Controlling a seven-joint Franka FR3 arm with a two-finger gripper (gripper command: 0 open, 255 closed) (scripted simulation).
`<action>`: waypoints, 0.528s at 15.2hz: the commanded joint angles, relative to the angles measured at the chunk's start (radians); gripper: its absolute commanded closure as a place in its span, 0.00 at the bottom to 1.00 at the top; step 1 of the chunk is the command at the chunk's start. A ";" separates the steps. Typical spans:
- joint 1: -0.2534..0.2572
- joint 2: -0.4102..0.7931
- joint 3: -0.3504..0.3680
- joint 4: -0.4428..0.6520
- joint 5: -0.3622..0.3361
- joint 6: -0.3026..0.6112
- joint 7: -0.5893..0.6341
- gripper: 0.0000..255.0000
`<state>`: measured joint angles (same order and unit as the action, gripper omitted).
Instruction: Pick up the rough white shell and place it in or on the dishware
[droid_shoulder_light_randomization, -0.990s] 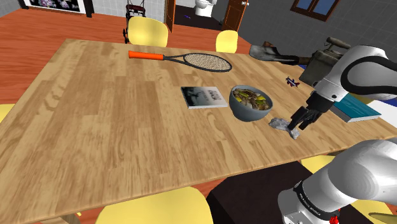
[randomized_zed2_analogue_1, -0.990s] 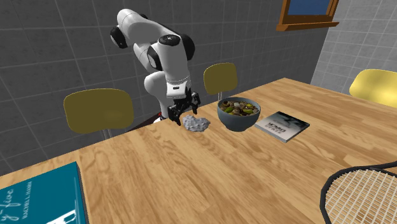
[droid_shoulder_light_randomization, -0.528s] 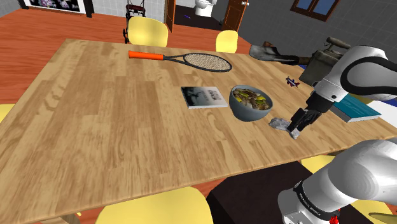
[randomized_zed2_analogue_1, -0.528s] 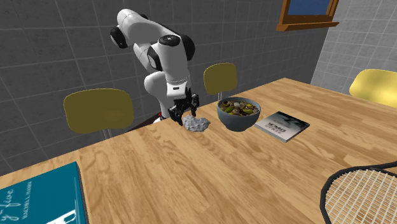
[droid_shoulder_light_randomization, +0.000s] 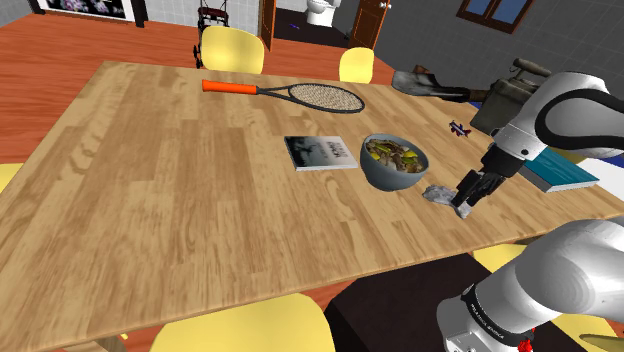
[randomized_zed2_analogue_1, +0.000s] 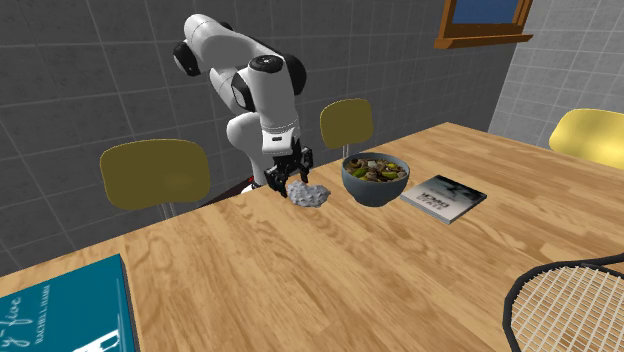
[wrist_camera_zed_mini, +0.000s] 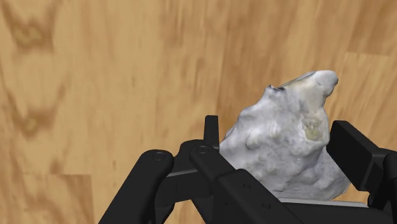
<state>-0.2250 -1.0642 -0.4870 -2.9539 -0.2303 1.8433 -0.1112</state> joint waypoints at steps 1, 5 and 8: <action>0.000 0.000 0.000 -0.001 0.000 0.000 0.000 1.00; 0.011 -0.018 0.023 0.045 0.022 -0.060 0.009 1.00; 0.019 -0.027 0.040 0.080 0.038 -0.103 0.016 1.00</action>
<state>-0.2087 -1.0844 -0.4544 -2.8850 -0.1990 1.7579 -0.0983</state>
